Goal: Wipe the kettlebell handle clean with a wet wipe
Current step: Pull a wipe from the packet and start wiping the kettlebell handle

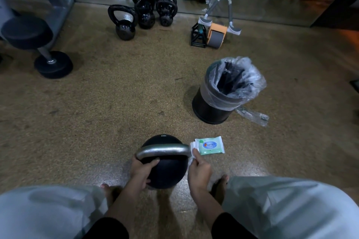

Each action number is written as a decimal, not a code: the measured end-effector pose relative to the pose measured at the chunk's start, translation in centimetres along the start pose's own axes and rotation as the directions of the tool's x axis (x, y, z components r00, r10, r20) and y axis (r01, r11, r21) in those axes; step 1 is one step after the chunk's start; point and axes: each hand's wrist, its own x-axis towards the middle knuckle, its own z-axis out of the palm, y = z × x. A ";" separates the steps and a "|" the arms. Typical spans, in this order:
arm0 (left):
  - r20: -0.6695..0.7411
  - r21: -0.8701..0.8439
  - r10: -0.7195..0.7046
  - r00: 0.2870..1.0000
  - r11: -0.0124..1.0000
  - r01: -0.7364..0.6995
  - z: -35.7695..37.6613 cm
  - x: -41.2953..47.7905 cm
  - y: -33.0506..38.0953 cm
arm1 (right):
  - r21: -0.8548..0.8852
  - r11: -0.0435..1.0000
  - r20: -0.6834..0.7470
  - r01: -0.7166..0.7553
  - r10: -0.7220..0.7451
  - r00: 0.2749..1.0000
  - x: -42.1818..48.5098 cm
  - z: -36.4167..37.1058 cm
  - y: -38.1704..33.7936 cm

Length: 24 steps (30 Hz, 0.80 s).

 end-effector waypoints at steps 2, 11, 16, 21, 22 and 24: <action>-0.010 0.011 -0.001 1.000 1.000 0.001 0.0 -0.1 -0.1 | 0.014 0.998 -0.020 0.065 -0.065 0.998 -0.8 0.3 -0.5; -0.011 -0.006 -0.007 1.000 1.000 0.007 0.2 -0.6 0.3 | 0.048 0.996 -0.001 -0.077 0.077 0.997 -0.9 0.8 1.3; -0.016 0.002 -0.017 1.000 1.000 0.018 0.1 -0.6 0.2 | 0.069 0.992 -0.052 0.110 -0.106 0.993 -1.6 0.8 0.1; -0.026 0.004 -0.008 1.000 1.000 0.008 -0.1 -0.5 0.3 | -0.038 0.994 -0.008 0.101 -0.102 0.995 -0.5 0.0 0.3; -0.023 0.002 -0.002 1.000 1.000 0.002 0.0 -0.5 0.3 | -0.083 0.991 0.021 0.106 -0.104 0.994 0.3 -0.2 -0.3; -0.019 0.001 0.004 1.000 1.000 -0.004 0.1 -0.6 0.3 | -0.162 0.975 0.084 0.149 -0.137 0.987 1.5 -0.8 -1.9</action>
